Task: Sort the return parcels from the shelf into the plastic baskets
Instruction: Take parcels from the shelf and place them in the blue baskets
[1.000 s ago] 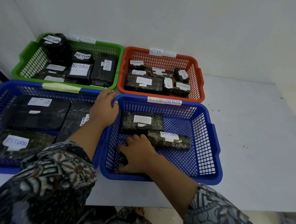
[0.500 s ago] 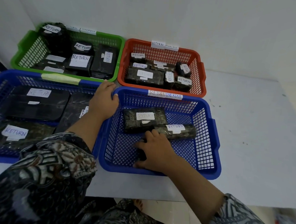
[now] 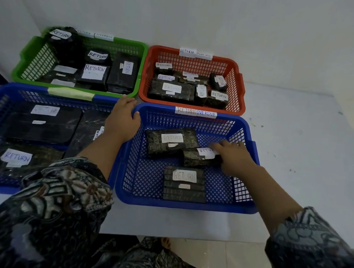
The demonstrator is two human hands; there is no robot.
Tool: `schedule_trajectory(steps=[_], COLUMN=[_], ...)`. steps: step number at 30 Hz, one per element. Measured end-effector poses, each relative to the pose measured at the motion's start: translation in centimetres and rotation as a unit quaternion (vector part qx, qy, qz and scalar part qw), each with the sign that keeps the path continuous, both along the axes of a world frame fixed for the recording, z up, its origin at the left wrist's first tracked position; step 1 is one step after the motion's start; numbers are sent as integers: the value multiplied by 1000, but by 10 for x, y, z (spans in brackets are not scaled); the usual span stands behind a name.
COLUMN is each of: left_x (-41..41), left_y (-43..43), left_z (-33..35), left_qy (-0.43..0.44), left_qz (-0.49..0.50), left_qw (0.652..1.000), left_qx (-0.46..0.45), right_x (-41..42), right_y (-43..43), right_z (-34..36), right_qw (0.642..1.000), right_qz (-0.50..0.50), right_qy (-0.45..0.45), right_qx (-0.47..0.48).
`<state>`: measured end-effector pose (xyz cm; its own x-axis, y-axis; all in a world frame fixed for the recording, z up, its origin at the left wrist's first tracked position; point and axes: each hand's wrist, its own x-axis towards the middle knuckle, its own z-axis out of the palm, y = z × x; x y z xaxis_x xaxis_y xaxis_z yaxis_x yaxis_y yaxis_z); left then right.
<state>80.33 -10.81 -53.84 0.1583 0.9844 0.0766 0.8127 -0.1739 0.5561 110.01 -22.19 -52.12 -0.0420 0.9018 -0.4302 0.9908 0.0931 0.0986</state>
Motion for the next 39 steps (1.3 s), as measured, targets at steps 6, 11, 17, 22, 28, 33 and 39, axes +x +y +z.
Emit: schedule_trajectory(steps=[6,11,17,22,28,33,39], left_x=[1,1,1,1,1,0,0], left_y=[-1,0,0,0,0,1,1], left_z=[2,1,0,1,1,-1,-1], left_qy=[5,8,5,9,3,2,0], left_qz=[4,0,0,0,1,0,-2], left_qw=[1000,1000,1000,1000,1000,1000,1000], left_qx=[-2,2,8,3,1,1,2], right_x=[-12,-28,-38,-61,-72,-60,-70], right_y=[-3,0,5,8,4,-12,-44], right_z=[-2,-4,0,-1,-8,-6,-5], right_qw=[991,989,965,956,936,933,945], right_qz=[-12,-12,-91,-125,-159,-230,-258], right_qy=[132,149,246,263,301,271,174], right_qx=[9,6,-18,39,87,54,-104])
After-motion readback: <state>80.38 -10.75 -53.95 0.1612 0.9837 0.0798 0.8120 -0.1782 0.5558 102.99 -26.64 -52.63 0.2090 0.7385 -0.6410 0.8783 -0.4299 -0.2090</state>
